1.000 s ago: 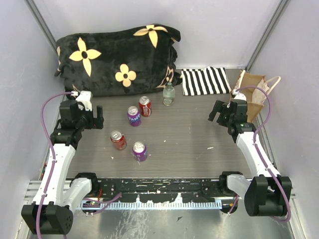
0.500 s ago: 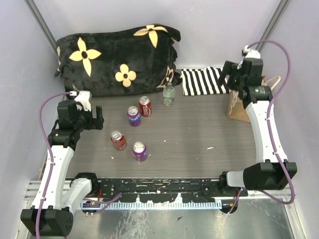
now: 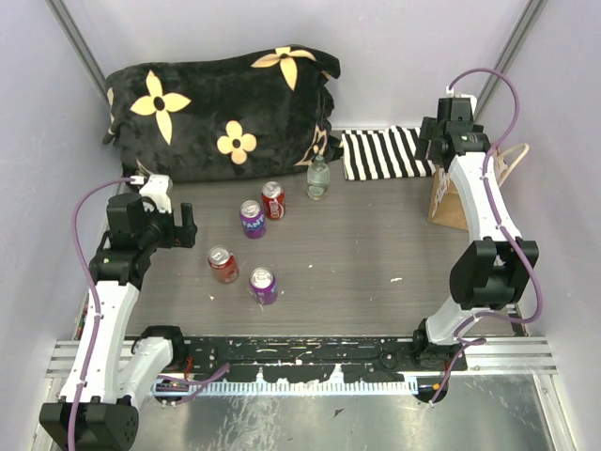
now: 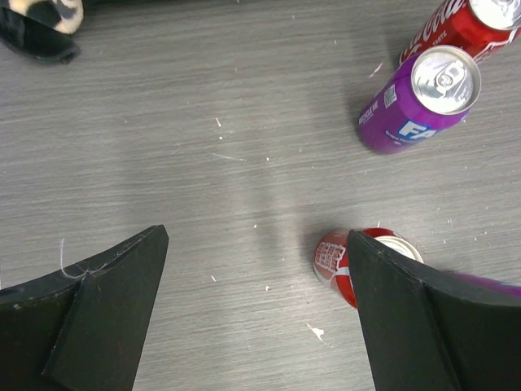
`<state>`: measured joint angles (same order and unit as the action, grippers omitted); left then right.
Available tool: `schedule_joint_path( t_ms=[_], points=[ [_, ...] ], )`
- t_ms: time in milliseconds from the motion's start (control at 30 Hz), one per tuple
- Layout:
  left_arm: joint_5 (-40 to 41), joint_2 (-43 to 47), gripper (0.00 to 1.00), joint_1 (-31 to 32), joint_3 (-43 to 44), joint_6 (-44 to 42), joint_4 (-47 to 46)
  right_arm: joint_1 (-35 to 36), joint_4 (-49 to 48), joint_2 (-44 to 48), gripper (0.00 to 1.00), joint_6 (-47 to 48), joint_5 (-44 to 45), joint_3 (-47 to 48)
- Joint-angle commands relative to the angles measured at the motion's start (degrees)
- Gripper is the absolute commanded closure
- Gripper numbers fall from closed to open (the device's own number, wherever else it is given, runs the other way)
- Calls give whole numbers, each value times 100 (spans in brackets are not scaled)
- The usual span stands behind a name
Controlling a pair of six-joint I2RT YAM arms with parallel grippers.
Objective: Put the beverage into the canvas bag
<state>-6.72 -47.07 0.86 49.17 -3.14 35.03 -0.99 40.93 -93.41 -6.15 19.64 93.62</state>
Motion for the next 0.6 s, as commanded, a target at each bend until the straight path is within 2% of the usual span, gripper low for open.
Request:
schedule_joint_path(
  t_ms=[0, 200, 400, 433, 500, 533, 567],
  points=[
    [-148, 63, 2, -26, -227, 6, -116, -33, -400, 57, 11, 74, 587, 34],
    [-198, -34, 2, -25, -408, 64, -268, -142, -833, -257, 13, 179, 956, 76],
    [-242, -134, 2, -29, -478, 94, -358, -181, -1181, -542, 34, 394, 1060, 53],
    [-238, -148, 2, -23, -479, 94, -371, -182, -1277, -540, 40, 413, 1024, -2],
    [-238, -183, 2, -25, -477, 94, -382, -181, -1330, -494, 75, 410, 896, -72],
    [-241, -200, 2, -24, -466, 101, -382, -177, -1319, -450, 90, 373, 825, -107],
    [-246, -204, 2, -25, -461, 125, -385, -172, -1293, -381, 98, 306, 722, -157]
  ],
)
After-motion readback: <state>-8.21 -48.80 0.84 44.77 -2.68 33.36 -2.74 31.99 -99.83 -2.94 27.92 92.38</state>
